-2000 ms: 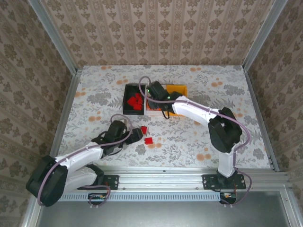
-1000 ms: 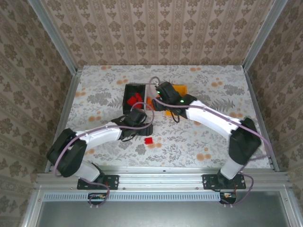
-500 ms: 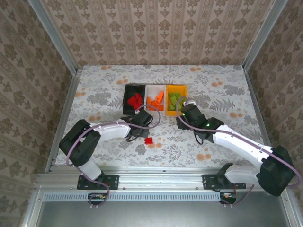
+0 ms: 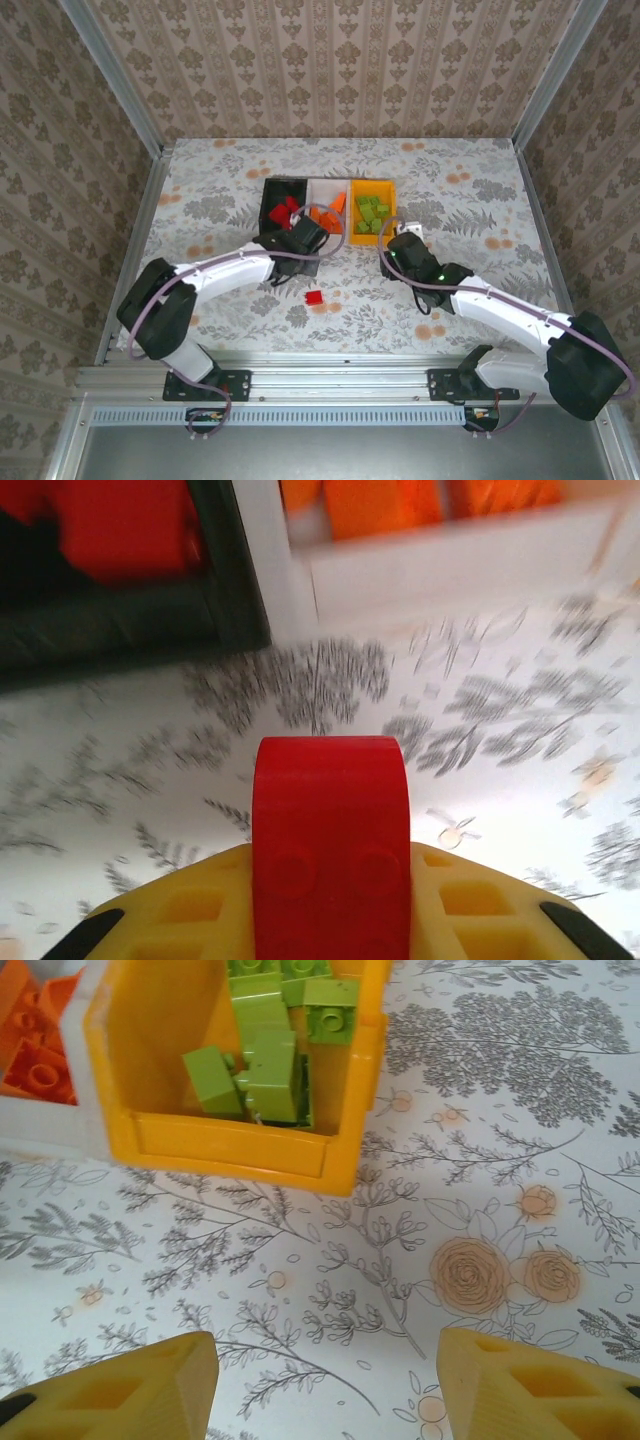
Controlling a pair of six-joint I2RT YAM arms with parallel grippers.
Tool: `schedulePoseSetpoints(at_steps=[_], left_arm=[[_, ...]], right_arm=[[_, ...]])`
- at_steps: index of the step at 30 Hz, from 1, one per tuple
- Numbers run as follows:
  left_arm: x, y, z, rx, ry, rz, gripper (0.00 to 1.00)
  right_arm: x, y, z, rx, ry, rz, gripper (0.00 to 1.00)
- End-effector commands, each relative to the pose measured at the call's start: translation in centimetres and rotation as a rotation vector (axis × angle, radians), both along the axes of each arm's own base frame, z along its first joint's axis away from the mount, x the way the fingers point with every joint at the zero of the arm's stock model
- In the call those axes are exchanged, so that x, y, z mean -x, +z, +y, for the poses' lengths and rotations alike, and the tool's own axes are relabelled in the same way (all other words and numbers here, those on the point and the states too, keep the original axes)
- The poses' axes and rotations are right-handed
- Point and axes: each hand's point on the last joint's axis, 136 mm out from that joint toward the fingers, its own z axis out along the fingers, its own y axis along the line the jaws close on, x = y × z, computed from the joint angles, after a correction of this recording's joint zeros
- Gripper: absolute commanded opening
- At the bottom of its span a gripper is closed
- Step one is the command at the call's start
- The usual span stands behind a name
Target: Sort the legos into containers by color
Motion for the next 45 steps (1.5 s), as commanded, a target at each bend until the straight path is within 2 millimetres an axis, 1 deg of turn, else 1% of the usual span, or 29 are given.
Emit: schedulePoseSetpoints(at_steps=[1, 2, 3, 5, 7, 11, 13, 17, 19, 21, 23, 25, 27, 29, 30, 31, 32, 33, 35, 37, 38, 39, 41, 45], left_arm=[[-2.9, 4.8, 2.8, -0.066, 0.036, -0.095, 0.27], [-3.8, 5.4, 3.3, -0.059, 0.047, -0.095, 0.28], [-4.8, 5.5, 4.0, -0.053, 0.070, -0.088, 0.28], [-6.9, 5.5, 4.9, -0.037, 0.101, -0.062, 0.28], [-8.7, 5.3, 5.1, -0.030, 0.111, -0.049, 0.28], [-11.7, 4.1, 4.4, -0.005, 0.091, -0.010, 0.28], [-12.8, 3.9, 3.9, 0.023, 0.077, 0.007, 0.29], [-14.6, 3.1, 3.3, 0.036, 0.059, 0.032, 0.34], [-15.1, 2.6, 3.3, 0.023, 0.065, 0.054, 0.39], [-15.2, 2.5, 3.2, 0.022, 0.066, 0.073, 0.50], [-14.7, 3.6, 3.0, 0.035, 0.063, 0.060, 0.64], [-14.0, 5.3, 3.2, 0.047, 0.069, 0.019, 0.74], [-12.7, 7.4, 3.3, 0.073, 0.063, -0.024, 0.81], [-10.2, 8.8, 3.1, 0.110, 0.045, -0.051, 0.84], [-8.8, 8.9, 2.8, 0.124, 0.026, -0.052, 0.86], [-6.9, 8.5, 2.6, 0.129, 0.014, -0.040, 0.91], [-4.8, 7.7, 2.4, 0.138, 0.013, -0.016, 0.97], [-2.9, 6.7, 2.0, 0.152, 0.008, 0.012, 1.00], [1.1, 4.0, 1.3, 0.195, 0.032, 0.078, 1.00], [4.2, 1.2, 1.0, 0.216, 0.103, 0.140, 1.00], [5.6, -0.2, 0.4, 0.241, 0.108, 0.173, 1.00], [6.7, -1.1, 0.0, 0.245, 0.112, 0.194, 1.00], [8.2, -2.2, -0.5, 0.225, 0.142, 0.213, 1.00], [9.2, -3.1, -1.8, 0.186, 0.180, 0.198, 1.00]], right_arm=[[-0.9, 0.9, -1.5, -0.008, -0.104, -0.084, 0.61], [-0.9, 0.8, -1.7, -0.003, -0.117, -0.087, 0.61], [-1.0, 0.7, -1.8, -0.002, -0.126, -0.091, 0.61], [-1.1, 0.5, -1.8, -0.008, -0.133, -0.096, 0.61], [-1.2, 0.1, -1.8, 0.001, -0.138, -0.089, 0.61], [-1.4, -0.3, -1.9, 0.022, -0.147, -0.078, 0.61], [-1.5, -0.3, -1.9, 0.028, -0.145, -0.079, 0.61], [-1.5, -0.4, -1.9, 0.032, -0.145, -0.074, 0.62], [-1.5, -0.3, -1.9, 0.032, -0.145, -0.076, 0.62], [-1.5, -0.3, -2.0, 0.037, -0.146, -0.076, 0.63], [-1.5, -0.3, -2.0, 0.036, -0.146, -0.077, 0.63], [-1.5, -0.3, -2.0, 0.034, -0.145, -0.078, 0.63], [-1.5, -0.3, -2.0, 0.036, -0.143, -0.075, 0.63], [-1.5, -0.4, -1.9, 0.034, -0.143, -0.074, 0.63], [-1.5, -0.4, -1.9, 0.035, -0.143, -0.073, 0.63], [-1.5, -0.4, -2.0, 0.037, -0.145, -0.075, 0.63], [-1.6, -0.4, -2.0, 0.039, -0.148, -0.076, 0.63], [-1.5, -0.4, -2.1, 0.041, -0.149, -0.076, 0.63], [-1.5, -0.3, -2.2, 0.042, -0.154, -0.081, 0.64], [-1.6, -0.1, -2.3, 0.044, -0.158, -0.087, 0.64], [-1.6, 0.0, -2.4, 0.048, -0.162, -0.089, 0.64], [-1.6, 0.0, -2.5, 0.051, -0.163, -0.091, 0.64], [-1.5, 0.2, -2.7, 0.056, -0.172, -0.099, 0.64], [-1.4, 0.5, -3.0, 0.059, -0.182, -0.113, 0.65]])
